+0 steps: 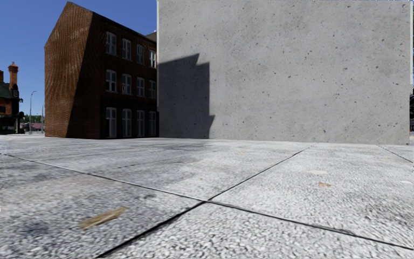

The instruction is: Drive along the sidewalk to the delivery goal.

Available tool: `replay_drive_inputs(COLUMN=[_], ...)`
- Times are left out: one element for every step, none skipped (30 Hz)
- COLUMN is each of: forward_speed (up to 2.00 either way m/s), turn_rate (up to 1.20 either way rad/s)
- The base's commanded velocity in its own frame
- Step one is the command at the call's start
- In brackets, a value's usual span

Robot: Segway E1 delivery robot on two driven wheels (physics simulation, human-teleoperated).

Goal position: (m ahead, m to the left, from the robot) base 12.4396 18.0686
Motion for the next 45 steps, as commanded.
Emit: replay_drive_inputs(forward_speed=[2.0,2.0,2.0,2.0,2.0,2.0,2.0,2.0,2.0,2.0,2.0,2.0,2.0,2.0,2.0,2.0,2.0,2.0,2.0,2.0,2.0,2.0,2.0,2.0,2.0,2.0,2.0,2.0,2.0,2.0,2.0,2.0,2.0,2.0,2.0,2.0,2.0,2.0,2.0,2.0,2.0,2.0,2.0,2.0,2.0], turn_rate=[0.59,0.59,0.59,0.59,0.59,0.59,0.59,0.59,0.59,0.59,0.58,0.57,0.56,0.56,0.56,0.56,0.56,0.56,0.56,0.56,0.56,0.56,0.58,0.6,0.6,0.6,0.61,0.61,0.62,0.62,0.62,0.62,0.62,0.62,0.62,0.62,0.62,0.62,0.62,0.62,0.62,0.62,0.62,0.62,0.62])
